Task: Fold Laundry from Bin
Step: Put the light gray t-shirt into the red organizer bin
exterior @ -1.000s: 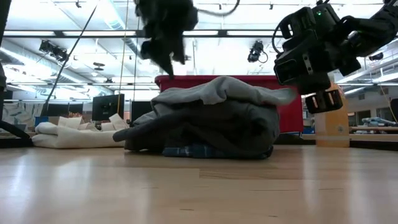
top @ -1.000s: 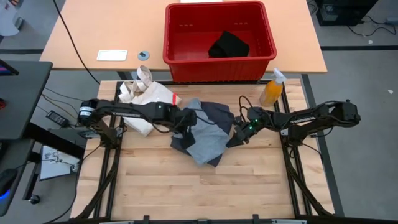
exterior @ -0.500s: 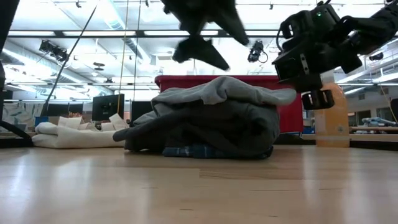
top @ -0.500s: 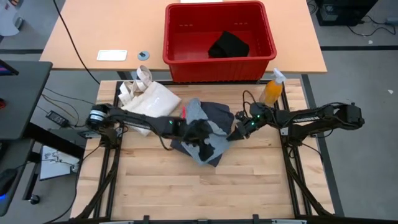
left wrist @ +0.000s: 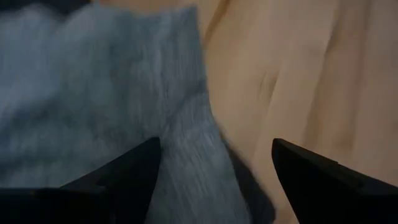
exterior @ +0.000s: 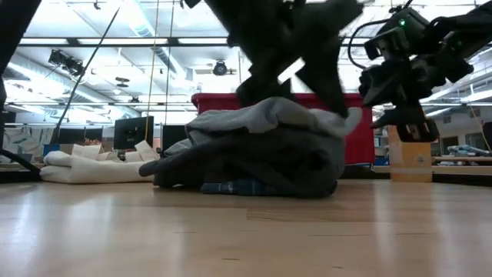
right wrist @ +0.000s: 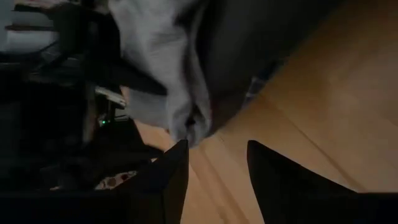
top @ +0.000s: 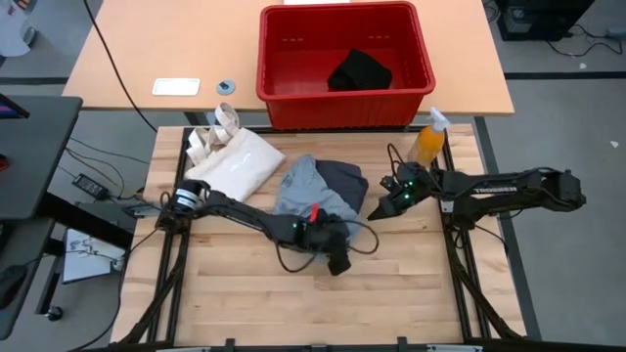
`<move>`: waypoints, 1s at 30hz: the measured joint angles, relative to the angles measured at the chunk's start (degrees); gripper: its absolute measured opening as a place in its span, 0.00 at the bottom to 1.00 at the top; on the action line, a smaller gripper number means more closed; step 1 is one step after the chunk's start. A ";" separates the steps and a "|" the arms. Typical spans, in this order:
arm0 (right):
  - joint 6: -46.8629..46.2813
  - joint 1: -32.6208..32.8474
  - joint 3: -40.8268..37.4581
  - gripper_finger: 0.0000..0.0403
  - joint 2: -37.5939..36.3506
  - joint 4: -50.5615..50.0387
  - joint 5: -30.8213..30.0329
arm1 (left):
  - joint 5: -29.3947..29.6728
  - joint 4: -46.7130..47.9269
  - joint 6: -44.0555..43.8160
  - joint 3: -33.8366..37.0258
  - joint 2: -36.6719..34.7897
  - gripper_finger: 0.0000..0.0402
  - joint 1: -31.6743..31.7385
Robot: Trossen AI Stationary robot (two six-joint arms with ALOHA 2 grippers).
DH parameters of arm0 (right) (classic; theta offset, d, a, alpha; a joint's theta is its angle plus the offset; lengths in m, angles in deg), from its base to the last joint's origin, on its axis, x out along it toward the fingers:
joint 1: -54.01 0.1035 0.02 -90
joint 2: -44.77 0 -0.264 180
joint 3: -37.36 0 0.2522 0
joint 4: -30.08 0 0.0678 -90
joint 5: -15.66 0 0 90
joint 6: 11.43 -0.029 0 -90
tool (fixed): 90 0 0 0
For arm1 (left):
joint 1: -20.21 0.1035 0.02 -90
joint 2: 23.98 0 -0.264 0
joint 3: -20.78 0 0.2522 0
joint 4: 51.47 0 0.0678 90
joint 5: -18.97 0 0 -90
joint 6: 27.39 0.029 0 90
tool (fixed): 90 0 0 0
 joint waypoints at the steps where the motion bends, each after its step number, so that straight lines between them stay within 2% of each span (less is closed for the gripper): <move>1: 0.14 0.47 0.06 0.42 -0.41 0.44 -0.46 | -0.25 1.80 -0.80 -0.02 0.19 0.78 -0.27; 5: -0.22 2.08 0.10 0.42 -3.09 0.99 -2.24 | -5.94 3.74 -5.00 0.42 0.27 0.78 -1.11; 10: 0.46 3.34 0.15 0.42 -5.92 4.27 -6.07 | -14.60 5.82 -4.98 0.49 0.29 0.78 -3.17; 14: 0.28 3.52 0.13 0.42 -6.07 5.54 -7.03 | -22.23 12.39 -6.70 0.49 -0.58 0.78 -4.53; 17: 0.41 3.72 0.13 0.42 -5.83 5.53 -7.45 | -25.14 18.10 -7.13 0.54 -2.26 0.78 -5.85; 20: 0.50 3.90 0.11 0.42 -5.72 5.53 -7.40 | -25.36 21.18 -7.64 0.62 -4.45 0.78 -6.68; 25: 0.61 4.09 0.09 0.42 -5.61 6.04 -5.75 | -24.34 19.95 -10.57 -0.60 -7.65 0.78 -6.89; 27: 0.70 4.20 0.09 0.42 -5.62 6.03 -5.29 | -21.92 19.72 -9.77 -1.48 -7.69 0.78 -7.79; 30: 1.48 4.22 0.09 0.42 -5.57 6.39 -4.82 | -13.74 16.45 -6.13 -1.91 -7.78 0.78 -10.25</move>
